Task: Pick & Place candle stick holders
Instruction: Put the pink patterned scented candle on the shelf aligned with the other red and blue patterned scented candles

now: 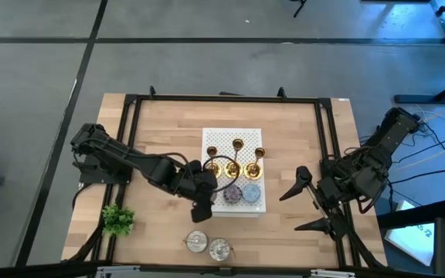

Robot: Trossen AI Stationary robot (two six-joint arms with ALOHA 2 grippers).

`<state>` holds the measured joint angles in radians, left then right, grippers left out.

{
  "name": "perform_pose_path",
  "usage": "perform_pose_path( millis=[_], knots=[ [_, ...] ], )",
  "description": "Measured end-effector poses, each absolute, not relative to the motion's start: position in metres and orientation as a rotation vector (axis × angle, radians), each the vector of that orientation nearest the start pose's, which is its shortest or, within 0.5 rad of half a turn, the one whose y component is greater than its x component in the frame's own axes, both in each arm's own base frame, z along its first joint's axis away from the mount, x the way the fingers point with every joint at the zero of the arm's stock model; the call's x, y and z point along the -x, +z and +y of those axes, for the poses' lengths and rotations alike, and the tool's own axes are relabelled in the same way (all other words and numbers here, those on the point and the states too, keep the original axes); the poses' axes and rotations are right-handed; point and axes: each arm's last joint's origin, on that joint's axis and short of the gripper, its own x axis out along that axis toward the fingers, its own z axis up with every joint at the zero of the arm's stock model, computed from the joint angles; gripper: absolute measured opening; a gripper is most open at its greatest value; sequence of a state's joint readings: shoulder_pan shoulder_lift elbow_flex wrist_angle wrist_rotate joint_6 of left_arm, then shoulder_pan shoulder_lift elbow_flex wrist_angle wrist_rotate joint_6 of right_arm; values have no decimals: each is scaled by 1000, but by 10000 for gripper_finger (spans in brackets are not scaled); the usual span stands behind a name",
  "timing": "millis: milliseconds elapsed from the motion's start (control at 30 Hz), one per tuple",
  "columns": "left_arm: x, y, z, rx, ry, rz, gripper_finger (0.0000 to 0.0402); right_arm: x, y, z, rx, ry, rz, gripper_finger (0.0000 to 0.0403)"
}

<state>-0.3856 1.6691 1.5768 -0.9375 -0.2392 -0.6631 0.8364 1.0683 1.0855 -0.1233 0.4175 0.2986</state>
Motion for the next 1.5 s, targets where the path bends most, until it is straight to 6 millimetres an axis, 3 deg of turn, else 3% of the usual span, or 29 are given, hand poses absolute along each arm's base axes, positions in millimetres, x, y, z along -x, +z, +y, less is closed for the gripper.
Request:
perform_pose_path(
  millis=[367, 1133, 1500],
  knots=[
    [-338, 305, -128, 336, 209, 971, 291, -163, 389, 164, -220, 415, 148, 390],
    [-335, 305, -125, 330, 263, 977, 320, -161, 389, 165, -221, 423, 149, 390],
    [-335, 305, -124, 350, 289, 968, 353, -161, 389, 165, -221, 423, 149, 390]
  ],
)
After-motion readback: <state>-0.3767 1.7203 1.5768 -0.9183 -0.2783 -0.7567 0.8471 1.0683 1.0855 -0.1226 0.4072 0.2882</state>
